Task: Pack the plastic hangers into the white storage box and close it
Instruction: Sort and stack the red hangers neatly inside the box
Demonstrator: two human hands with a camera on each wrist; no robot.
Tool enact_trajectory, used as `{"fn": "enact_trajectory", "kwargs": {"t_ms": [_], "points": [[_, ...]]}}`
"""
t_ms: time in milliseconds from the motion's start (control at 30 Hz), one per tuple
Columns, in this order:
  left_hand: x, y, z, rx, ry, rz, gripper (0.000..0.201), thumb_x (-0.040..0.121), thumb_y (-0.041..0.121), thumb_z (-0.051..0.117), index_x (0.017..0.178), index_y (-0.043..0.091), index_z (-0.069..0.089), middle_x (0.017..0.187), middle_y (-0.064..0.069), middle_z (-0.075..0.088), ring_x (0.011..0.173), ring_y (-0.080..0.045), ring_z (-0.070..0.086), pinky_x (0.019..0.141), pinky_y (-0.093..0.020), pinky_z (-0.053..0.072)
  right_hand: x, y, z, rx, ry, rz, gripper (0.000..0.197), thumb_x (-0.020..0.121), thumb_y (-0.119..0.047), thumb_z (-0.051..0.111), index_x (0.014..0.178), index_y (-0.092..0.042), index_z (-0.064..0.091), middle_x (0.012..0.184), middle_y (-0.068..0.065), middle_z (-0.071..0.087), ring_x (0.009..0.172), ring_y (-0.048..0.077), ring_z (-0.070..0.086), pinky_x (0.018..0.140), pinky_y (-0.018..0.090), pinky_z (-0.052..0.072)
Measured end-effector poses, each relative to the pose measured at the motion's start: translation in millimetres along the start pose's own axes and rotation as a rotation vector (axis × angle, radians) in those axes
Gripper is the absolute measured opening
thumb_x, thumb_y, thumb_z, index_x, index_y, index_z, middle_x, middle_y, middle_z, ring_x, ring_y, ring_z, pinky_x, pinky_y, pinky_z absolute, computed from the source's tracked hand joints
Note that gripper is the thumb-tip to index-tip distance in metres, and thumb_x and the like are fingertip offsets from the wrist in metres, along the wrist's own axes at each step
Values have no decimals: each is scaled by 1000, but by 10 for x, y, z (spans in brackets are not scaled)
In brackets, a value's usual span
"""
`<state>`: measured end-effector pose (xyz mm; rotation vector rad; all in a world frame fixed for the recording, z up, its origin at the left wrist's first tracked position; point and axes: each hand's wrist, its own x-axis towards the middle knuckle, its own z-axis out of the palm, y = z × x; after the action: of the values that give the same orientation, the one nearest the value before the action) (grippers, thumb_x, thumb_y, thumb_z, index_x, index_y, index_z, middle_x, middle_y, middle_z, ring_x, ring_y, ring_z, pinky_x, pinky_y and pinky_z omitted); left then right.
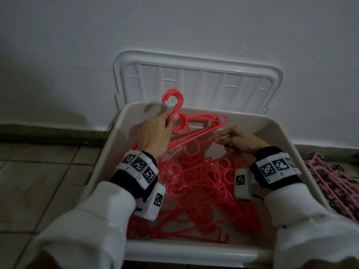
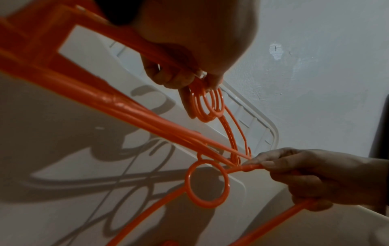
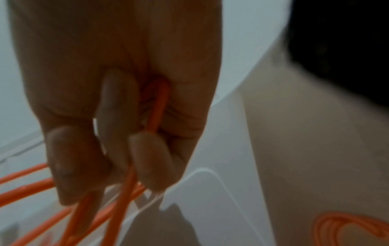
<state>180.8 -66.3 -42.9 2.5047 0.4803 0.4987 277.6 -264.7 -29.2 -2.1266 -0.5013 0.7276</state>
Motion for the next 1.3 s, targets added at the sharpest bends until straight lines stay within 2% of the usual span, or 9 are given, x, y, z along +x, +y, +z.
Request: {"fn": "enact_trajectory", "kwargs": {"t_ms": [200, 333, 433, 767, 833, 933, 1033, 1200, 1300], "points": [[-11, 28, -24, 7, 4, -12, 45, 98, 47, 31, 96, 14, 62, 74, -2, 56, 69, -21, 51, 62, -30, 29, -6, 24, -61, -7, 3, 62, 23, 94, -1, 48, 109, -6, 64, 35, -7, 32, 28, 3, 25, 34, 11, 21], [-13, 28, -31, 28, 1, -9, 45, 98, 47, 30, 97, 15, 62, 76, -1, 58, 69, -20, 52, 61, -29, 28, -3, 12, -52, -38, -13, 21, 24, 94, -3, 48, 111, -7, 65, 44, 2, 32, 30, 4, 24, 35, 13, 22], [-9, 24, -33, 29, -5, -16, 47, 98, 48, 30, 98, 14, 62, 76, -1, 59, 69, -20, 52, 61, -29, 30, 0, 6, -57, -24, -22, 16, 24, 94, -2, 47, 111, -5, 63, 38, -3, 31, 29, 4, 23, 35, 12, 21], [-20, 45, -48, 15, -11, -26, 43, 98, 47, 31, 95, 16, 61, 67, 4, 52, 61, -15, 46, 48, -24, 25, 97, 104, 102, 87, -88, 48, 20, 96, -3, 43, 109, 0, 58, 37, -1, 38, 24, 6, 22, 32, 10, 18], [-2, 20, -30, -29, -14, -13, 43, 98, 46, 32, 95, 14, 62, 72, -1, 58, 66, -18, 52, 51, -28, 30, 88, 110, 92, 121, -106, 28, 19, 96, -2, 41, 98, -6, 60, 38, -2, 36, 26, 6, 20, 31, 9, 18], [4, 8, -30, -131, 9, 33, 39, 98, 42, 36, 101, 11, 59, 81, -5, 59, 77, -25, 56, 67, -34, 40, 85, 123, 57, 137, -117, 3, 23, 96, -5, 41, 91, -16, 61, 37, -4, 34, 27, 6, 17, 31, 9, 17], [-29, 50, -83, -39, 1, 2, 40, 99, 43, 32, 111, 13, 55, 82, -8, 60, 80, -30, 57, 65, -30, 30, 84, 119, 45, 128, -117, -5, 24, 96, -5, 42, 92, -19, 62, 36, -7, 28, 30, 5, 17, 32, 10, 16], [-45, 64, -87, -36, 1, -20, 39, 99, 45, 32, 100, 13, 55, 76, -7, 57, 75, -28, 56, 62, -31, 29, 89, 116, 26, 81, -74, 63, 19, 95, 1, 42, 92, -7, 59, 34, -12, 25, 28, 1, 20, 31, 12, 19], [-46, 72, -78, -9, 9, -22, 42, 99, 44, 31, 97, 12, 58, 74, -4, 54, 74, -27, 54, 62, -30, 28, 63, 123, -55, 71, -35, 55, 25, 95, 1, 43, 86, -12, 62, 35, -10, 25, 29, 2, 19, 31, 11, 18]]}}
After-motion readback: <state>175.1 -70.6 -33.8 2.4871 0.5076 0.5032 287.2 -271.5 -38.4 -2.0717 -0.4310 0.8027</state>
